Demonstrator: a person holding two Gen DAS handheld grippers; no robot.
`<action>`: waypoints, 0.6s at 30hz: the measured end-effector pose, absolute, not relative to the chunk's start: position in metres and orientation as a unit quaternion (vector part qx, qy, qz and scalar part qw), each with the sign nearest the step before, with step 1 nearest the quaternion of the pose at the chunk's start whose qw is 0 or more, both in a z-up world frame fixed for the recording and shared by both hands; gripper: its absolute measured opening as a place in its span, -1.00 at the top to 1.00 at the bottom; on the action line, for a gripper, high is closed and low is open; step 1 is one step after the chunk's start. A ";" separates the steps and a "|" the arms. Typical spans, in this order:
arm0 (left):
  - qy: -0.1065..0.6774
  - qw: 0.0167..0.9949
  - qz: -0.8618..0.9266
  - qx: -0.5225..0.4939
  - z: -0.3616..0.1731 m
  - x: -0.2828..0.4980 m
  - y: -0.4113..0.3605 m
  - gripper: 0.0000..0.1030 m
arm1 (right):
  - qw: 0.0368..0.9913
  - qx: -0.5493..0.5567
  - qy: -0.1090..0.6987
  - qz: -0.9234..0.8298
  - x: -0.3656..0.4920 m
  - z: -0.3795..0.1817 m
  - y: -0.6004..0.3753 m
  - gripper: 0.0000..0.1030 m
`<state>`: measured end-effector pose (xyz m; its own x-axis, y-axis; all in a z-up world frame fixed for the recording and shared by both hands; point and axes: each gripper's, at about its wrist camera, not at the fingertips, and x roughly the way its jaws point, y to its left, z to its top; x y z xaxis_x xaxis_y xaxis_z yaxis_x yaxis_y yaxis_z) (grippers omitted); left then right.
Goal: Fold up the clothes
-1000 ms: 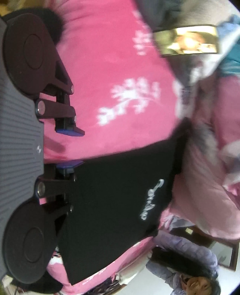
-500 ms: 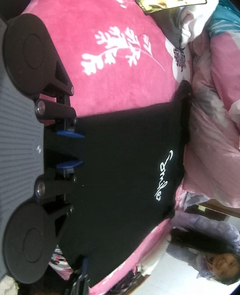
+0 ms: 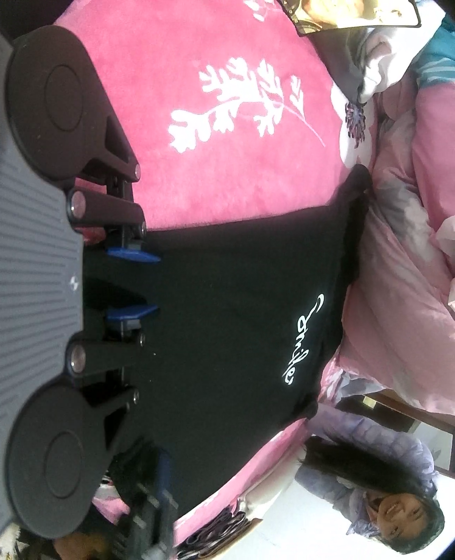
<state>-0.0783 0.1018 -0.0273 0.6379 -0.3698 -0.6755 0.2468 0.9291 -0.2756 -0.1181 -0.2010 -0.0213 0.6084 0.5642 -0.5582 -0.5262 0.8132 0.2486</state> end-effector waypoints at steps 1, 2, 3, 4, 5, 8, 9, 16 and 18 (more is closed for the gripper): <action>0.389 0.902 -0.172 -0.079 -0.027 -0.080 0.103 0.44 | 0.894 0.027 0.327 0.304 -0.122 -0.026 -0.199 0.85; 0.387 0.902 -0.173 -0.079 -0.027 -0.082 0.104 0.44 | 0.892 0.024 0.333 0.305 -0.125 -0.031 -0.197 0.85; 0.386 0.902 -0.174 -0.080 -0.028 -0.084 0.105 0.44 | 0.889 0.021 0.339 0.306 -0.129 -0.034 -0.197 0.85; 0.386 0.902 -0.175 -0.082 -0.028 -0.085 0.107 0.44 | 0.886 0.020 0.347 0.307 -0.134 -0.031 -0.199 0.85; 0.385 0.902 -0.177 -0.083 -0.028 -0.087 0.108 0.44 | 0.884 0.018 0.354 0.306 -0.136 -0.026 -0.201 0.85; 0.385 0.901 -0.180 -0.087 -0.028 -0.090 0.111 0.44 | 0.883 0.009 0.354 0.308 -0.136 -0.011 -0.201 0.84; 0.385 0.901 -0.180 -0.087 -0.027 -0.091 0.112 0.44 | 0.885 0.005 0.346 0.312 -0.134 -0.006 -0.199 0.84; 0.389 0.902 -0.166 -0.084 -0.023 -0.103 0.112 0.44 | 0.871 0.010 0.311 0.379 -0.095 -0.009 -0.152 0.84; 0.393 0.903 -0.156 -0.080 -0.021 -0.106 0.114 0.41 | 0.857 0.010 0.326 0.399 -0.089 -0.022 -0.136 0.84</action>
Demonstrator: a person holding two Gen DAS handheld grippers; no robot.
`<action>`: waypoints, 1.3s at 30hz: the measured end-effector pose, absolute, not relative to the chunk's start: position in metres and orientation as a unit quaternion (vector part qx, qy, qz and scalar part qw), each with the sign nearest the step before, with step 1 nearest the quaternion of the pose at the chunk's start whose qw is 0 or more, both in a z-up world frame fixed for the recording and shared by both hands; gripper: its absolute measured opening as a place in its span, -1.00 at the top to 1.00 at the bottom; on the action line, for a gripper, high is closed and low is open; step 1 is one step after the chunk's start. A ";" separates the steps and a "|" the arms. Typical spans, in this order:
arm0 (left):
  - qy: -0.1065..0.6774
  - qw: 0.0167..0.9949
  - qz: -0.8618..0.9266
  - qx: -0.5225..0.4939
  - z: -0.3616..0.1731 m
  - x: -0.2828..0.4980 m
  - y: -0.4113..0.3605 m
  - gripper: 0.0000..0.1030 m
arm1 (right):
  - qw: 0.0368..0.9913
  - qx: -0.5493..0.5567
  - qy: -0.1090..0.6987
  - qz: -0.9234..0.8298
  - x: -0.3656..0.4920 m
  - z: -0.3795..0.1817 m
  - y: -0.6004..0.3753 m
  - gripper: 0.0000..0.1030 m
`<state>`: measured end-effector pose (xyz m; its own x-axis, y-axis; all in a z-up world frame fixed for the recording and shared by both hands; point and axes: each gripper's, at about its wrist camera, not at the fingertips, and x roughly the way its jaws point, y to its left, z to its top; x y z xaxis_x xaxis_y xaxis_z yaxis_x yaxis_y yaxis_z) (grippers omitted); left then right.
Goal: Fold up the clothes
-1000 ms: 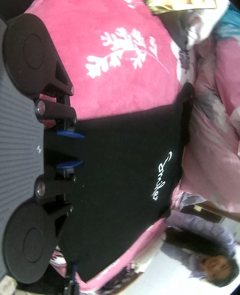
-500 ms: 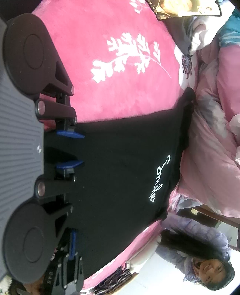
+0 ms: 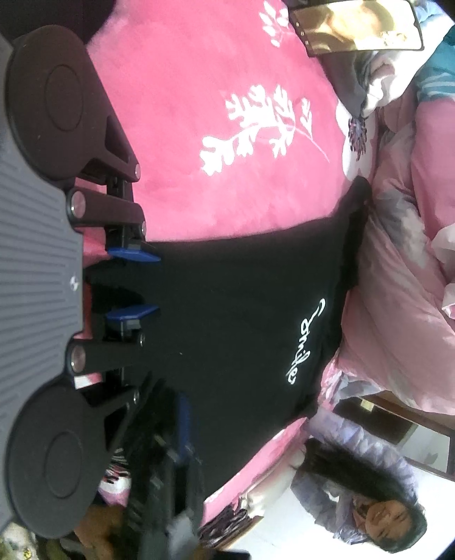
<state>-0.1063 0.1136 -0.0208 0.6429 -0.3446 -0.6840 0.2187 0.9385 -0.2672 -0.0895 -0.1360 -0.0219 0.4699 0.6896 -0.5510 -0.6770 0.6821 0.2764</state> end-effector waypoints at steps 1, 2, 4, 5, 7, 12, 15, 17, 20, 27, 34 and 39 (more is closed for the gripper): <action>0.395 0.903 -0.151 -0.079 -0.020 -0.108 0.115 0.36 | 0.851 0.008 0.335 0.404 -0.092 -0.028 -0.132 0.85; 0.397 0.903 -0.145 -0.080 -0.019 -0.109 0.117 0.36 | 0.848 0.008 0.339 0.408 -0.098 -0.034 -0.130 0.85; 0.397 0.904 -0.138 -0.085 -0.015 -0.112 0.123 0.36 | 0.838 0.009 0.343 0.423 -0.111 -0.035 -0.132 0.84; 0.395 0.904 -0.135 -0.087 -0.013 -0.113 0.126 0.36 | 0.833 0.011 0.348 0.430 -0.114 -0.033 -0.134 0.84; 0.388 0.908 -0.129 -0.088 -0.006 -0.115 0.132 0.36 | 0.832 0.009 0.346 0.433 -0.118 -0.026 -0.137 0.84; 0.366 0.920 -0.117 -0.077 0.011 -0.112 0.135 0.36 | 0.851 0.029 0.301 0.430 -0.094 -0.003 -0.139 0.84; 0.359 0.924 -0.113 -0.071 0.019 -0.106 0.133 0.36 | 0.846 0.036 0.300 0.438 -0.077 -0.012 -0.121 0.84; 0.359 0.924 -0.111 -0.066 0.022 -0.097 0.129 0.35 | 0.828 0.044 0.323 0.457 -0.075 -0.029 -0.106 0.84; 0.359 0.925 -0.113 -0.058 0.022 -0.081 0.123 0.35 | 0.799 0.050 0.351 0.486 -0.094 -0.048 -0.093 0.84; 0.373 0.917 -0.130 -0.055 0.016 -0.024 0.095 0.35 | 0.831 0.068 0.321 0.449 -0.096 -0.020 -0.144 0.84; 0.378 0.913 -0.153 -0.035 -0.001 0.021 0.051 0.32 | 0.934 0.072 0.288 0.201 -0.058 0.007 -0.276 0.84; 0.386 0.911 -0.147 -0.012 -0.023 0.030 0.037 0.29 | 0.943 0.041 0.324 0.072 -0.088 -0.024 -0.333 0.87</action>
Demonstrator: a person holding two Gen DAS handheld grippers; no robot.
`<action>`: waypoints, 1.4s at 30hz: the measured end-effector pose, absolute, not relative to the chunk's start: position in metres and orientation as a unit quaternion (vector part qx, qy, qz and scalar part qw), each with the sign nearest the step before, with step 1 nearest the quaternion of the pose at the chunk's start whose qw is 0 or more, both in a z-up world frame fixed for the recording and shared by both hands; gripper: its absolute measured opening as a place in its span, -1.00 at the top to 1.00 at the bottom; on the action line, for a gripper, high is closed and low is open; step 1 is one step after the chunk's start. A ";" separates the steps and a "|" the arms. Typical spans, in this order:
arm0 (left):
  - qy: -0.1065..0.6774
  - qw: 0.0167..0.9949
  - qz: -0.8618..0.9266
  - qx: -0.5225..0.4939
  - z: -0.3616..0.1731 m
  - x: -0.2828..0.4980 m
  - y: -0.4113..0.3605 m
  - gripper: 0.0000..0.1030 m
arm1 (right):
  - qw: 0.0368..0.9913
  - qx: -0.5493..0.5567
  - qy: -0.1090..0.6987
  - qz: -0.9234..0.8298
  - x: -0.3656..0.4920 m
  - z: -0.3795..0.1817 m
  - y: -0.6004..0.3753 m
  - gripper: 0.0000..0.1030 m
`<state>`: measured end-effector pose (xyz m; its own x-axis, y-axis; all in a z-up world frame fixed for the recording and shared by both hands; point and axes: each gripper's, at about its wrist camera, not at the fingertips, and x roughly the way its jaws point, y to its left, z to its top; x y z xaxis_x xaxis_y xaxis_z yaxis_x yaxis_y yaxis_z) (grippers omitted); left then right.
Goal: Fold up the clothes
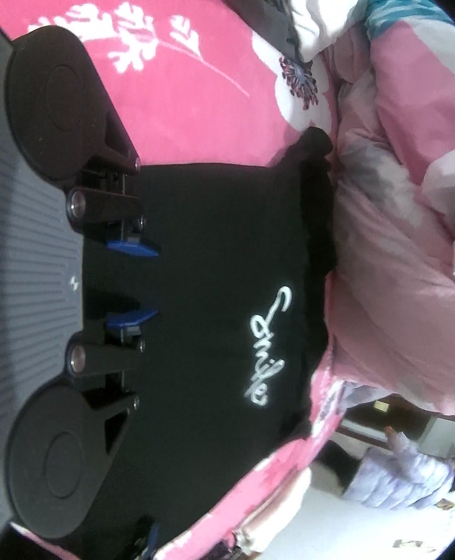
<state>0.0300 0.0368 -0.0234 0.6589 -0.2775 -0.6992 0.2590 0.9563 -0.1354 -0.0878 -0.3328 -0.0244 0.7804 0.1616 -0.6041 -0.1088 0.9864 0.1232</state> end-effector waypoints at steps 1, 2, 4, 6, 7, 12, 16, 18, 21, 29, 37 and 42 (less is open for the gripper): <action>0.386 0.910 -0.148 -0.013 -0.027 0.030 0.038 0.28 | 0.943 0.049 0.324 0.061 -0.102 -0.026 -0.342 0.87; 0.386 0.910 -0.149 -0.017 -0.030 0.030 0.039 0.27 | 0.943 0.058 0.324 0.050 -0.116 -0.028 -0.352 0.88; 0.382 0.911 -0.153 -0.029 -0.032 0.028 0.044 0.26 | 0.941 0.065 0.331 0.019 -0.142 -0.025 -0.367 0.88; 0.382 0.911 -0.154 -0.039 -0.032 0.029 0.048 0.26 | 0.936 0.072 0.343 -0.014 -0.159 -0.018 -0.383 0.88; 0.382 0.910 -0.154 -0.044 -0.032 0.029 0.049 0.26 | 0.935 0.074 0.345 -0.028 -0.161 -0.012 -0.389 0.86; 0.383 0.911 -0.144 -0.044 -0.024 0.030 0.052 0.22 | 0.948 0.085 0.308 -0.004 -0.112 0.019 -0.401 0.83; 0.384 0.913 -0.132 -0.031 -0.016 0.037 0.051 0.21 | 0.938 0.111 0.321 0.062 -0.017 0.020 -0.392 0.83; 0.387 0.913 -0.128 -0.029 -0.015 0.045 0.050 0.21 | 0.927 0.126 0.342 0.090 0.038 0.015 -0.385 0.83; 0.391 0.912 -0.123 -0.032 -0.021 0.057 0.050 0.21 | 0.905 0.159 0.379 0.109 0.118 0.000 -0.381 0.83; 0.377 0.917 -0.127 -0.024 -0.033 0.056 0.050 0.21 | 0.908 0.167 0.384 0.014 0.209 -0.030 -0.430 1.00; 0.371 0.918 -0.135 -0.043 -0.033 0.053 0.059 0.21 | 0.899 0.167 0.389 0.112 0.192 0.004 -0.376 0.89; 0.371 0.918 -0.134 -0.041 -0.033 0.051 0.059 0.21 | 0.865 0.120 0.454 0.175 0.245 -0.032 -0.285 0.96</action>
<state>0.0511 0.0590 -0.0331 0.6893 -0.2771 -0.6694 0.2161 0.9606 -0.1751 0.2453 -0.2847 -0.0320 0.5259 0.4125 -0.7438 -0.1937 0.9096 0.3675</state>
